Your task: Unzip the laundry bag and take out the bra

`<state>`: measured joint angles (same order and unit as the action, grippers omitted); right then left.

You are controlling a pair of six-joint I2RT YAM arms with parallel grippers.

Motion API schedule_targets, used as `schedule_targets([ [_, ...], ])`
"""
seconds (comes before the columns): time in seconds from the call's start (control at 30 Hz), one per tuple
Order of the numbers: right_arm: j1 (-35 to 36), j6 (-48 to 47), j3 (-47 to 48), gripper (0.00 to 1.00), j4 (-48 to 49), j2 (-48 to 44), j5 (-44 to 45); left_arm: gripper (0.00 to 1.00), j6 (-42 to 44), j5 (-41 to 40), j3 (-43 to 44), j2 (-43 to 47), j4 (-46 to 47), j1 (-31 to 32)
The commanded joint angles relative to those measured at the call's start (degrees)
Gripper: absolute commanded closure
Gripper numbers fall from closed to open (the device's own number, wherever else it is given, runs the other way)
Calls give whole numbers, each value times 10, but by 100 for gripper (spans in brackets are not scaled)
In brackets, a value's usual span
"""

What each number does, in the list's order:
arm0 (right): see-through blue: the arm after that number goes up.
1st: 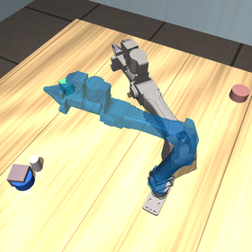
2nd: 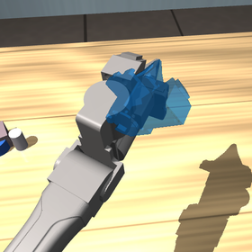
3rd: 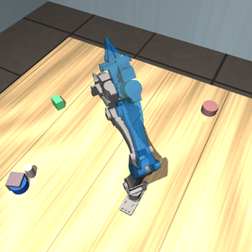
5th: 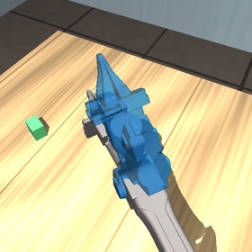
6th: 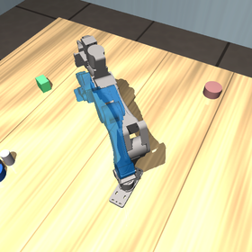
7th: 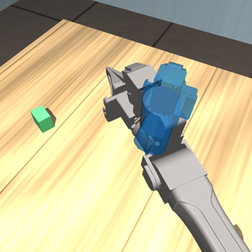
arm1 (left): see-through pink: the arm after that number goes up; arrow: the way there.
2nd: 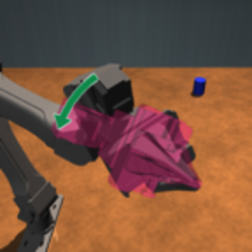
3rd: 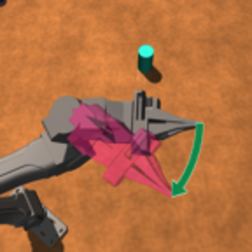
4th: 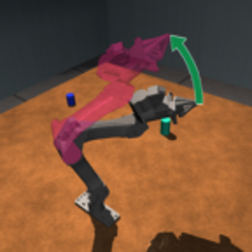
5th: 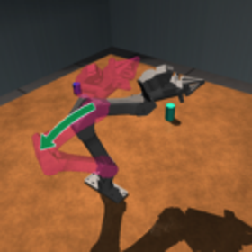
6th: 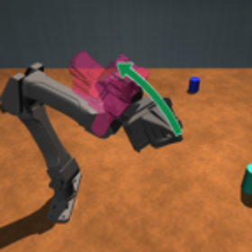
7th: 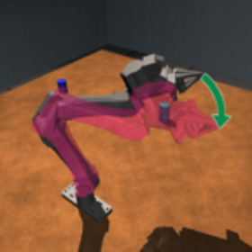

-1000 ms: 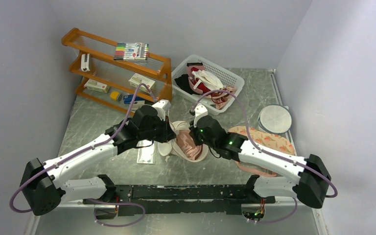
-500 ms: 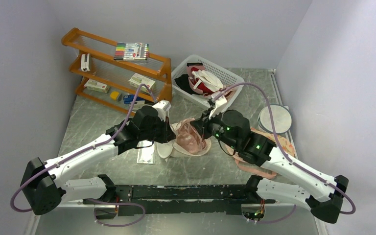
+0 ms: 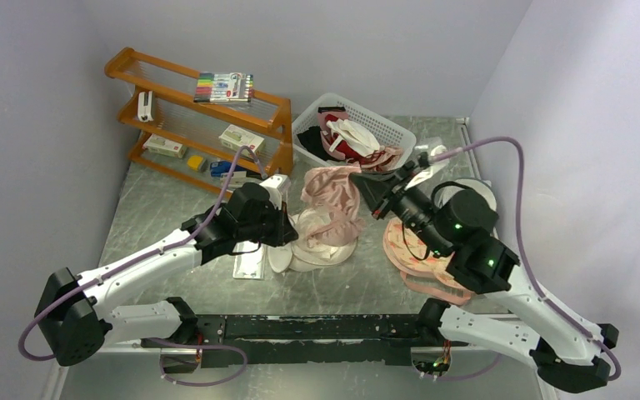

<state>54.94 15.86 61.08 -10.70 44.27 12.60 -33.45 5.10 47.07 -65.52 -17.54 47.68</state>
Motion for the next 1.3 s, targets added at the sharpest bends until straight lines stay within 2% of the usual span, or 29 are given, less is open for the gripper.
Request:
schedule_targets([
  [0.0, 2, -33, 37, 100, 23, -20, 39, 93, 0, 0, -8, 8, 6, -2],
  [0.3, 2, -85, 116, 100, -6, -52, 108, 93, 3, 0, -13, 11, 2, -2],
  [0.5, 2, -114, 111, 100, 30, -46, 230, 93, -3, 8, -16, 7, 11, -2],
  [0.73, 1, -209, 119, 100, 109, 82, 356, 93, -12, 18, -20, 8, 14, -3],
  [0.87, -16, -260, 125, 100, 203, 178, 375, 93, -17, 26, -24, 10, 17, -2],
  [0.97, -81, -189, 178, 100, 190, 261, 342, 93, -24, 32, -25, 9, 20, -2],
  [1.07, -163, -41, 242, 100, 154, 338, 270, 93, -30, 38, -26, 7, 26, -2],
  [1.2, -217, 81, 311, 100, 191, 431, 219, 93, -35, 38, -21, 2, 24, -1],
  [1.27, -269, 198, 341, 100, 186, 469, 155, 93, -37, 35, -17, 1, 21, -1],
])
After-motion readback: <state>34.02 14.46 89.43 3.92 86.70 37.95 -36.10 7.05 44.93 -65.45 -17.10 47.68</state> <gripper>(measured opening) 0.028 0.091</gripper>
